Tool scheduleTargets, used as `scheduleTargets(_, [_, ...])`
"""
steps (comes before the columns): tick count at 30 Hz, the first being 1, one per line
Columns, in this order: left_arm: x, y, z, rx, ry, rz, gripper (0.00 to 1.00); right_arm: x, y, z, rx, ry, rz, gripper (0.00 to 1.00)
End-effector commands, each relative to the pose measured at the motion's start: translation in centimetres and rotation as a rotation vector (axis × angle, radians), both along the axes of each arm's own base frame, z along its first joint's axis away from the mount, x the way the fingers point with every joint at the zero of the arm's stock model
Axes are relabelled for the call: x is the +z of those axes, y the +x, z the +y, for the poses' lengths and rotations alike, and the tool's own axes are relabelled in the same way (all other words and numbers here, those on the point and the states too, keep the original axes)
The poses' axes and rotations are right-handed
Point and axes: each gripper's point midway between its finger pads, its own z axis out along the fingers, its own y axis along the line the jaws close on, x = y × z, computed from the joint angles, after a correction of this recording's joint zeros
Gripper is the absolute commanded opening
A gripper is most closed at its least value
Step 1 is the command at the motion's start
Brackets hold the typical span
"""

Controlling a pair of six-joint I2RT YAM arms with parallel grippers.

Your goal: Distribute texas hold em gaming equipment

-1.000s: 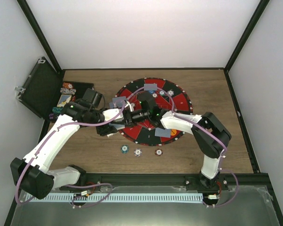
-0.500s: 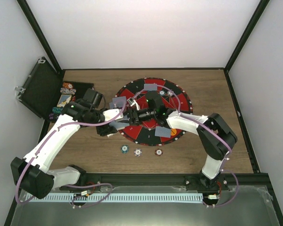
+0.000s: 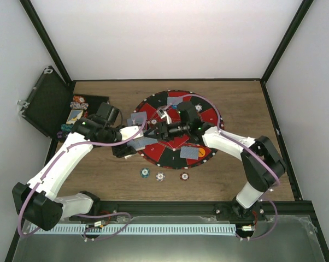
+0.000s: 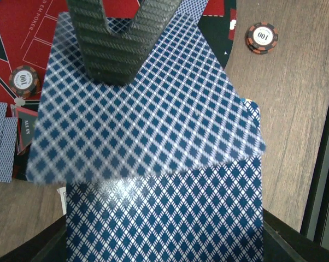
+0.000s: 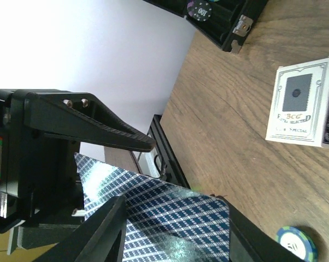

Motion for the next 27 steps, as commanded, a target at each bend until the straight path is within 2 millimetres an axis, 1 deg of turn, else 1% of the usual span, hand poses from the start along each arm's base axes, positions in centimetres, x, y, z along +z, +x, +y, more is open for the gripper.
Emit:
scheduleTargets(1, [1.9,0.5,-0.8,-0.023,-0.049,-0.048,0.11,0.5,0.3,-1.2,-0.034,-0.026,-0.016,0.4])
scheduleTargets(6, [1.9,0.6,-0.9,-0.023,-0.048,-0.048,0.11,1.2,0.1,-1.9,-0.042,-0.02,-0.016,0.22])
scheduleTargets(10, [1.6,0.6,-0.8,-0.021,-0.041,-0.044,0.11,2.2,0.6,-2.9,-0.062,-0.007,-0.021,0.12])
scheduleTargets(13, [1.3,0.7,-0.7,-0.018,-0.032,-0.043,0.11,3.0,1.3,-4.3,-0.087,0.016,-0.021,0.08])
scheduleTargets(18, [1.1,0.7,-0.5,-0.018,-0.02,-0.047,0.11,4.1,2.6,-7.3,-0.133,0.051,-0.019,0.05])
scheduleTargets(21, [1.1,0.6,-0.4,-0.017,-0.02,-0.046,0.11,4.0,4.0,-9.0,-0.161,0.058,-0.008,0.05])
scheduleTargets(23, [1.1,0.6,-0.4,-0.017,-0.02,-0.046,0.11,3.8,5.3,-10.1,-0.184,0.056,-0.011,0.05])
scheduleTargets(26, [1.1,0.5,-0.4,-0.02,-0.02,-0.043,0.11,2.8,8.7,-11.8,-0.251,0.013,-0.022,0.05])
scheduleTargets(27, [1.1,0.5,-0.5,-0.019,-0.023,-0.041,0.11,2.1,10.1,-12.4,-0.277,-0.006,-0.021,0.05])
